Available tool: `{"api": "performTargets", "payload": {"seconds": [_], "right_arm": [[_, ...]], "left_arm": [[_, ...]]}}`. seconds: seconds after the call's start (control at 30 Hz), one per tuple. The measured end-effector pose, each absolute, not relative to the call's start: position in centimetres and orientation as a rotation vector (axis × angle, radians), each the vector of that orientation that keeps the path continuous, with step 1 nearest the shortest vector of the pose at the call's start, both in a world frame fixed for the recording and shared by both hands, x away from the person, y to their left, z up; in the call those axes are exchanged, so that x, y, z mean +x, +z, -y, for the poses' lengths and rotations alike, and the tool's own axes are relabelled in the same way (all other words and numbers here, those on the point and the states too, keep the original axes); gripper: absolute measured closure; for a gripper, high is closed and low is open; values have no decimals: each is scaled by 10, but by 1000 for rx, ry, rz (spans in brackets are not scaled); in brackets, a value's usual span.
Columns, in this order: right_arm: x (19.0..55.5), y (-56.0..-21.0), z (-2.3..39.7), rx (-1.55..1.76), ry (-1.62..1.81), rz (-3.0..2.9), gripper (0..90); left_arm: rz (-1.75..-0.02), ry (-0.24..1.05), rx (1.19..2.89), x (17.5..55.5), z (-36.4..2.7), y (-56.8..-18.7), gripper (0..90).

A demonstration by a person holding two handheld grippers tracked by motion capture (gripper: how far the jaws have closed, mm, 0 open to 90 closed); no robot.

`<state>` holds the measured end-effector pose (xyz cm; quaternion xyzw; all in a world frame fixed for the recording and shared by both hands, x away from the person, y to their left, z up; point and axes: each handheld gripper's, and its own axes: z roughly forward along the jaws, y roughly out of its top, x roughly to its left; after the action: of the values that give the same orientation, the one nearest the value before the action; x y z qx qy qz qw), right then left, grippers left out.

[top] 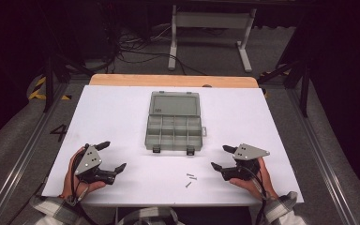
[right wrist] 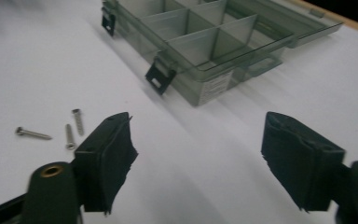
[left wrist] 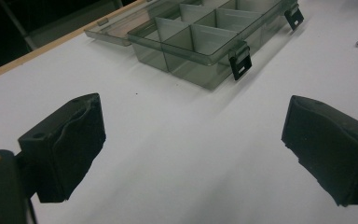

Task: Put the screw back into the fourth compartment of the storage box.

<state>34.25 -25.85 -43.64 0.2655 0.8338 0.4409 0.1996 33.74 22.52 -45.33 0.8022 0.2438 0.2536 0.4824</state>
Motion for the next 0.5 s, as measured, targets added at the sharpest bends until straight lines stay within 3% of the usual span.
{"api": "performTargets", "payload": {"seconds": [0.5], "right_arm": [[339, -444, 202, 556, 1141, -2645, 595]], "left_arm": [[-586, 612, 1971, 336, -224, -454, 67]]}}
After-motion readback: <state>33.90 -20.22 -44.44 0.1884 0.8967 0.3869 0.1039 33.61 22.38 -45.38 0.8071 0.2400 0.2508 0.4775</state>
